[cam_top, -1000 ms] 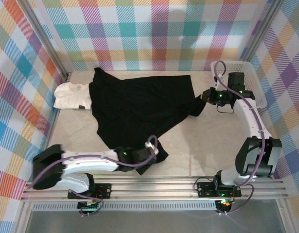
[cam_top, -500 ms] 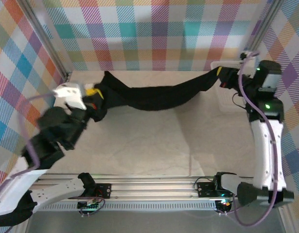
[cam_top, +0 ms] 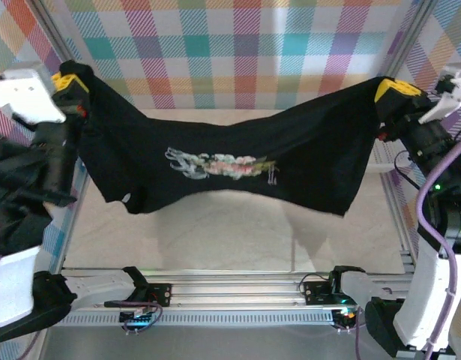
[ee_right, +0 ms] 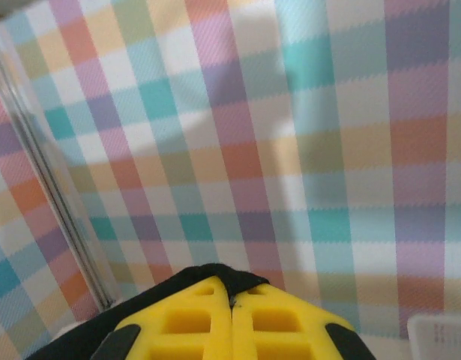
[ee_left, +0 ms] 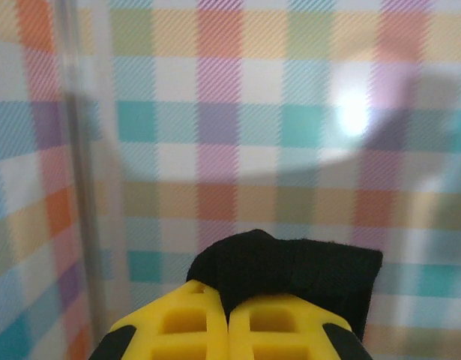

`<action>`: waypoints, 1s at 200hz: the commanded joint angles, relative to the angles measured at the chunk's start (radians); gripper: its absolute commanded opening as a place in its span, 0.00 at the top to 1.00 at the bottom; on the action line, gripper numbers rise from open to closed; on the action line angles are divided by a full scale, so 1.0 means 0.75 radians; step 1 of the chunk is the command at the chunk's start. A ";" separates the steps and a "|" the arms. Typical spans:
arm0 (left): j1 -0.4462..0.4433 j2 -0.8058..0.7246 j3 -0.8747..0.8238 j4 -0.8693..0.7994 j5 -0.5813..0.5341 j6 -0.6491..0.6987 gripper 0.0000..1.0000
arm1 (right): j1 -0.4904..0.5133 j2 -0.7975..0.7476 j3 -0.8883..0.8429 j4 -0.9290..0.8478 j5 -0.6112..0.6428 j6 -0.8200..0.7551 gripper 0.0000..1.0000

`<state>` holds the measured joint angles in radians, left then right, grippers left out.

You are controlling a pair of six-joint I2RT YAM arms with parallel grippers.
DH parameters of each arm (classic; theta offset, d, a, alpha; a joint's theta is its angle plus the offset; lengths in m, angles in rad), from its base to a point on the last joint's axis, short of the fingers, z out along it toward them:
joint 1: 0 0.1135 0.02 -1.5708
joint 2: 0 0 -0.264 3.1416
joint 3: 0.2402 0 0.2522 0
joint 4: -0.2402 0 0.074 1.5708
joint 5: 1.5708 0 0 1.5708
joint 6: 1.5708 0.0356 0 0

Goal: Fold the inside-out t-shirt

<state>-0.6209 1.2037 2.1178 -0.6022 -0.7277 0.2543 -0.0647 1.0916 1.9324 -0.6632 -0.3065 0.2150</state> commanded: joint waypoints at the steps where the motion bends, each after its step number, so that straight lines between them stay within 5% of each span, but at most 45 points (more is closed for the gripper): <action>1: 0.268 0.186 0.068 -0.183 0.292 -0.181 1.00 | -0.004 0.152 -0.064 0.016 0.000 -0.033 1.00; 30: 0.400 0.341 0.184 -0.170 0.448 -0.206 1.00 | -0.004 0.272 -0.048 0.072 -0.044 -0.033 1.00; 69: 0.417 0.385 0.277 -0.155 0.528 -0.184 1.00 | -0.005 0.321 -0.028 0.089 -0.095 -0.034 1.00; 119: 0.417 0.156 0.165 -0.135 0.512 -0.165 1.00 | -0.004 0.204 -0.063 0.007 -0.069 -0.117 1.00; 200: 0.417 -0.245 0.223 -0.146 0.773 -0.300 1.00 | -0.004 -0.154 0.095 -0.157 -0.035 -0.132 1.00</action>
<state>-0.3180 1.0405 2.2219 -0.7551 -0.2180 0.0658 -0.0647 1.0355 1.9224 -0.7528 -0.3408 0.1326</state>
